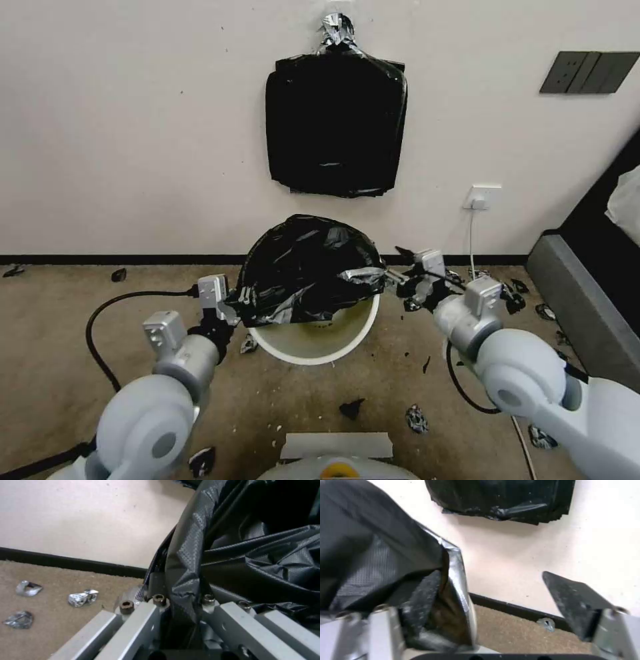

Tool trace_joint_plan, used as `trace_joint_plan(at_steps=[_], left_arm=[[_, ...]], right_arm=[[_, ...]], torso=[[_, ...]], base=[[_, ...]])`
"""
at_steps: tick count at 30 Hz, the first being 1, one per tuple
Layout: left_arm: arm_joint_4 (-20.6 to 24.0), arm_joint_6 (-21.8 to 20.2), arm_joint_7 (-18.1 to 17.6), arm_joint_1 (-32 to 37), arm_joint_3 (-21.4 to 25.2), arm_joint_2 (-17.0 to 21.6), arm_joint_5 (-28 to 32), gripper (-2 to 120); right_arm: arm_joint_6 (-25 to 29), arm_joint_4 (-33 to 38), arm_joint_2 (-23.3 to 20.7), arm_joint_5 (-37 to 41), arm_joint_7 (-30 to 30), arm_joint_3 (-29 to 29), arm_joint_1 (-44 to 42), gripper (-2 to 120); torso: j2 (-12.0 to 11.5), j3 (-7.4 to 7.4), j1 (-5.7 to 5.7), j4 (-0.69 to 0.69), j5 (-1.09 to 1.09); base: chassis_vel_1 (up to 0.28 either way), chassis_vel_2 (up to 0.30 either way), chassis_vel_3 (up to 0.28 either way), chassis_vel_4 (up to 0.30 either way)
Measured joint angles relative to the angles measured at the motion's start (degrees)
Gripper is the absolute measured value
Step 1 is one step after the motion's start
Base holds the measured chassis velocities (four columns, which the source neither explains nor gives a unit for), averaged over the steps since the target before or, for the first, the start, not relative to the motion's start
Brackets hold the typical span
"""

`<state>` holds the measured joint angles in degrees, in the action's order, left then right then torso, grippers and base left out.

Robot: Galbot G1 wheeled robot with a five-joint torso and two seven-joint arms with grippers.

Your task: Place a trash bag onto the trash bin.

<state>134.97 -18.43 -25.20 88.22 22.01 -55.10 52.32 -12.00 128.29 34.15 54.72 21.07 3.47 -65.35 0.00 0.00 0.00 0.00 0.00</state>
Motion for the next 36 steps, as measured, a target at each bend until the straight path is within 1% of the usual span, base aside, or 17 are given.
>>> trace_joint_plan(at_steps=[3, 5, 7, 9, 12, 13, 15, 18, 20, 22, 24, 26, 28, 30, 33, 34, 36], left_arm=[[-0.2, 0.0, 0.0, 0.1, 0.8, 0.2, 0.1, 4], [-0.2, 0.0, 0.0, 0.1, 1.0, 0.2, 0.2, 4], [-0.5, 0.0, -0.3, -0.1, 1.3, 0.4, 0.5, 4], [-0.6, 0.0, -0.4, -0.2, 1.3, 0.4, 0.5, 4], [-0.7, 0.0, -0.4, -0.3, 1.4, 0.6, 0.6, 4], [-0.7, 0.0, -0.4, -0.3, 1.4, 0.6, 0.6, 4], [-0.6, 0.0, -0.4, -0.3, 1.4, 0.9, 0.7, 4], [-0.3, -0.2, -0.3, -0.3, 1.4, 1.1, 0.7, 4], [0.1, -0.8, -0.2, -0.3, 1.3, 1.7, 0.6, 4], [0.3, -1.0, -0.1, -0.4, 1.2, 1.8, 0.6, 4], [0.8, -1.6, 0.1, -0.2, 1.2, 2.3, 0.3, 4], [1.0, -1.9, 0.2, 0.0, 1.2, 2.4, 0.1, 4], [1.4, -2.3, 1.0, 0.8, 1.7, 2.5, -0.8, 4], [1.5, -2.3, 1.2, 1.0, 1.9, 2.5, -1.1, 4], [2.0, -2.6, 1.6, 1.4, 2.2, 2.3, -1.7, 4], [2.0, -2.6, 1.6, 1.4, 2.2, 2.3, -1.7, 4], [2.2, -2.7, 1.8, 1.4, 2.2, 2.3, -2.0, 4]], right_arm=[[-1.3, 0.7, -1.8, -0.8, -2.1, 3.7, -3.2, 98], [-1.6, 1.0, -2.2, -1.5, -2.5, 4.8, -4.2, 99], [-1.8, 2.5, -2.7, -2.7, -3.6, 9.1, -7.5, 100], [-1.8, 2.9, -2.7, -2.7, -4.1, 10.1, -8.2, 100], [0.5, 5.7, -2.8, -2.6, -8.4, 15.2, -11.3, 100], [0.5, 5.7, -2.8, -2.6, -8.4, 15.2, -11.3, 100], [2.9, 8.2, -3.6, -1.8, -13.9, 18.2, -13.3, 100], [4.3, 9.6, -4.5, -2.2, -18.2, 18.6, -14.2, 100], [5.5, 11.0, -5.8, -6.6, -23.9, 14.6, -12.7, 100], [5.6, 11.1, -6.1, -8.2, -24.9, 12.9, -11.7, 100], [5.6, 10.9, -7.1, -13.8, -26.1, 5.7, -6.4, 95], [5.5, 10.6, -7.5, -15.0, -26.2, 4.0, -4.8, 92], [4.8, 9.9, -9.0, -17.3, -26.1, -0.5, 0.1, 80], [4.6, 9.6, -9.5, -17.6, -25.9, -1.6, 1.5, 77], [4.3, 8.7, -11.3, -18.7, -26.1, -5.8, 6.7, 62], [4.3, 8.7, -11.3, -18.7, -26.1, -5.8, 6.7, 62], [4.2, 7.8, -12.1, -19.8, -26.8, -8.1, 9.1, 52]], torso=[[0.0, 0.00, 0.00, 0.00, 0.00], [0.0, 0.00, 0.00, 0.00, 0.00], [0.0, 0.00, 0.00, 0.00, 0.00], [0.0, 0.00, 0.00, 0.00, 0.00], [0.0, 0.00, 0.00, 0.00, 0.01], [0.0, 0.00, 0.00, 0.00, 0.01], [0.0, 0.01, 0.00, -0.01, -0.01], [0.0, 0.00, 0.00, 0.00, -0.01], [0.0, 0.00, 0.00, -0.01, -0.01], [0.0, 0.00, 0.00, -0.01, 0.00], [0.0, 0.01, 0.00, 0.00, 0.00], [0.0, 0.00, 0.00, 0.00, 0.00], [0.0, 0.00, 0.00, 0.00, 0.00], [0.0, 0.01, 0.00, 0.01, 0.00], [0.0, 0.01, 0.00, 0.00, -0.01], [0.0, 0.01, 0.00, 0.00, -0.01], [0.0, 0.01, 0.00, 0.00, 0.00]], base=[[0.000, 0.000, 0.000, 0.000], [0.000, 0.000, 0.000, 0.000], [0.000, 0.000, 0.000, 0.000], [0.000, 0.000, 0.000, 0.000], [0.000, 0.000, 0.000, 0.000], [0.000, 0.000, 0.000, 0.000], [0.000, 0.000, 0.000, 0.000], [0.000, 0.000, 0.000, 0.000], [0.000, 0.000, 0.000, 0.000], [0.000, 0.000, 0.000, 0.000], [0.000, 0.000, 0.000, 0.000], [0.000, 0.000, 0.000, 0.000], [0.000, 0.000, 0.000, 0.000], [0.000, 0.000, 0.000, 0.000], [0.000, 0.000, 0.000, 0.000], [0.000, 0.000, 0.000, 0.000], [0.000, 0.000, 0.000, 0.000]])
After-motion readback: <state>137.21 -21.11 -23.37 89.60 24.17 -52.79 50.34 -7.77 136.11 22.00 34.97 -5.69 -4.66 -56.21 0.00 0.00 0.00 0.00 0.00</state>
